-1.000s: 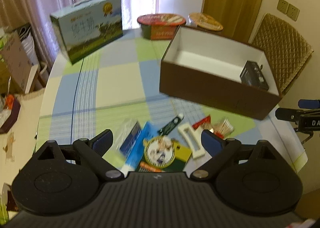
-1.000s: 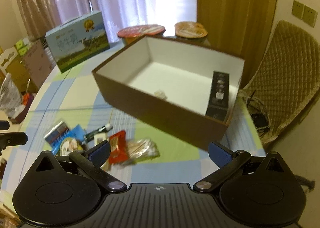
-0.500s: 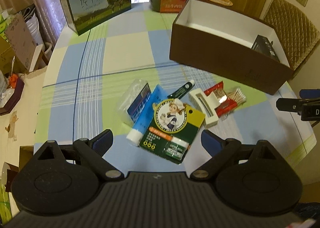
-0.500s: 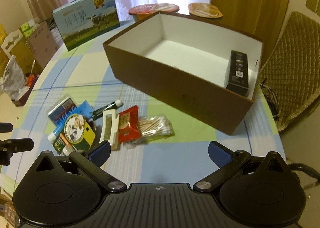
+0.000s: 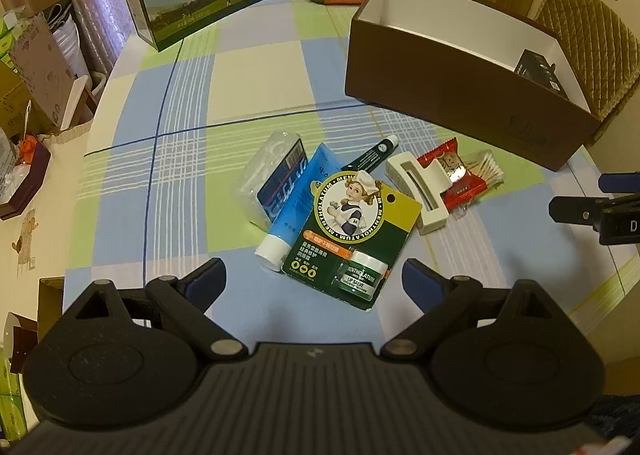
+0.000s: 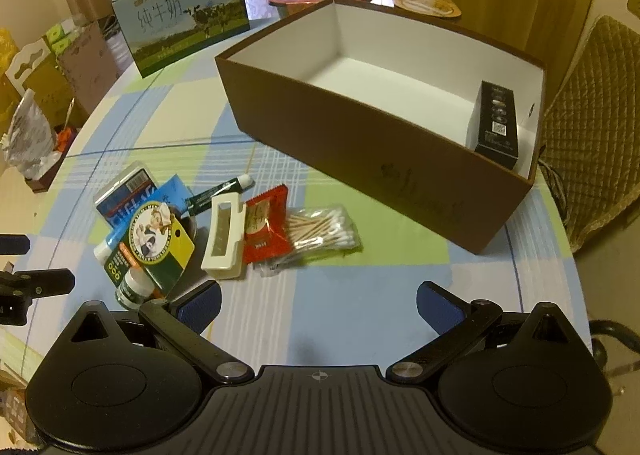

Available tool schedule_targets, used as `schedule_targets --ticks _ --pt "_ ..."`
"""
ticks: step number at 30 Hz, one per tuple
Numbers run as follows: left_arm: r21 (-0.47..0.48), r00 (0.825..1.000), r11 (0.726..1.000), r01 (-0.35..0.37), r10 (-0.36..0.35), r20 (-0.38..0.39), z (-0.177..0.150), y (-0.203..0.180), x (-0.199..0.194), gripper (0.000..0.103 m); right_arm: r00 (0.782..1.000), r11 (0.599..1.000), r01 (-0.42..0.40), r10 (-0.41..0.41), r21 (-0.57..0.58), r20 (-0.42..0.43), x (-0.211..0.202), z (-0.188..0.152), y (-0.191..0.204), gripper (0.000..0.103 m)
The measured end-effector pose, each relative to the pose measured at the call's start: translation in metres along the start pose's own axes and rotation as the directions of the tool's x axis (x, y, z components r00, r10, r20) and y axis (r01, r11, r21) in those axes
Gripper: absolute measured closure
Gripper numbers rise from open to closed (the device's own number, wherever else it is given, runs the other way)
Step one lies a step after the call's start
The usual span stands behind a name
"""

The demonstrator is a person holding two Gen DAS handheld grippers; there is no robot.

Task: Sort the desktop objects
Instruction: 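Grasp the green Mentholatum lip salve card with the left gripper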

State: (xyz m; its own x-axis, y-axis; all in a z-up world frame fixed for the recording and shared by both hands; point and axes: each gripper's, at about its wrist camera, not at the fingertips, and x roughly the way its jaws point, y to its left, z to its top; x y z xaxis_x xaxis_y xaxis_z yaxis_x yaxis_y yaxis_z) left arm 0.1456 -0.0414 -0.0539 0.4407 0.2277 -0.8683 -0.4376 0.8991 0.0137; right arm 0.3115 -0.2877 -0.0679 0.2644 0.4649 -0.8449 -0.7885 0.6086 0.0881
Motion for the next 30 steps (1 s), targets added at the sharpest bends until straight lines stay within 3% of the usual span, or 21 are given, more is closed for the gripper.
schedule_targets --ticks 16,30 --pt "0.034 1.0 0.999 0.004 -0.004 -0.021 -0.007 -0.012 0.027 0.012 1.0 1.0 -0.005 0.005 -0.004 -0.029 0.022 -0.007 -0.013 0.002" --pt "0.161 1.0 0.987 0.017 -0.017 -0.001 -0.024 -0.031 0.063 0.036 0.997 1.0 0.007 -0.005 0.024 -0.081 0.04 -0.011 -0.034 0.002"
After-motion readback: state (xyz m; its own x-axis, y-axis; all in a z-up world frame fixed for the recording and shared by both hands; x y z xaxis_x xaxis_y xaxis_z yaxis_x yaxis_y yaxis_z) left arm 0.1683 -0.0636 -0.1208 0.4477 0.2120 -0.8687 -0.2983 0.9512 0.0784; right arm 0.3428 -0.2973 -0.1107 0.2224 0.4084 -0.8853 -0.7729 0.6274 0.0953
